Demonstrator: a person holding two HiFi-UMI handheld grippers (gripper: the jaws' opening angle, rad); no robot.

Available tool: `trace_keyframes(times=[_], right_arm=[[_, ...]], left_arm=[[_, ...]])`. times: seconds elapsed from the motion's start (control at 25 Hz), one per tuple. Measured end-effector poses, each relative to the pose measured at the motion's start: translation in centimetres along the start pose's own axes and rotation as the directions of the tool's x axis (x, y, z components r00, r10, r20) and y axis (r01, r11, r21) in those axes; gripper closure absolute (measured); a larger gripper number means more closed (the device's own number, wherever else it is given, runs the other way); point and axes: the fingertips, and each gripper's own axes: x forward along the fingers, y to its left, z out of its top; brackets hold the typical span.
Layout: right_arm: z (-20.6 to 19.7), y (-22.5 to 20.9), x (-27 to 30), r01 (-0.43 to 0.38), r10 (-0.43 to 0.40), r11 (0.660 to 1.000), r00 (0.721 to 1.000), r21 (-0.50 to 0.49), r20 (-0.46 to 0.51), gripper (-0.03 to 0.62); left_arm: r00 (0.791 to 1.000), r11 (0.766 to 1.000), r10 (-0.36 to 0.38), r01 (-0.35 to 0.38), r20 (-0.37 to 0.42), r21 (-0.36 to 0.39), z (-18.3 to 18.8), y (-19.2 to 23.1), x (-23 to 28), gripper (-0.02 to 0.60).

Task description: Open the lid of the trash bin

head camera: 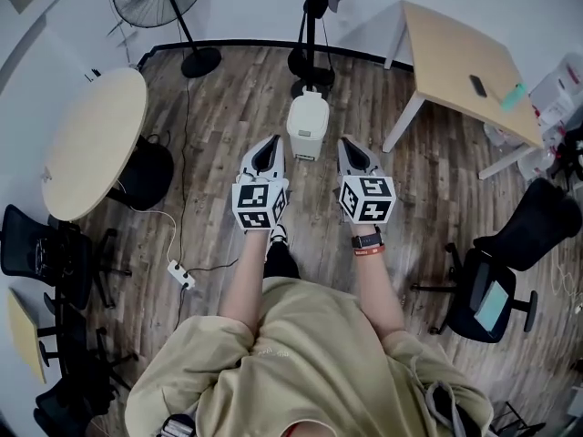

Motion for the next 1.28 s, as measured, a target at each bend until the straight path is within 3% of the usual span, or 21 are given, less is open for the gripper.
trace_keyframes(times=[0.36,0.84,1.28], right_arm=[[0.1,-1.4,13.2,0.023,-0.02,0.999,0.997,0.041,-0.076,0.585],[0.6,-0.4,26.8,0.034,-0.026,0.995,0.996,0.091,-0.09,0.585],[-1.3,-1.5,33.2,0.11,-0.098,0.99,0.988,0.093,-0.119,0.586]], left_arm=[[0.995,0.996,-0.078,0.075,-0.062,-0.042,-0.9,7.4,11.5,0.558],[0.987,0.991,-0.13,0.125,-0.091,-0.057,-1.7,17.5,21.0,0.558],[0.953,0.975,-0.222,0.213,-0.204,-0.065,-6.3,20.8,26.7,0.558]])
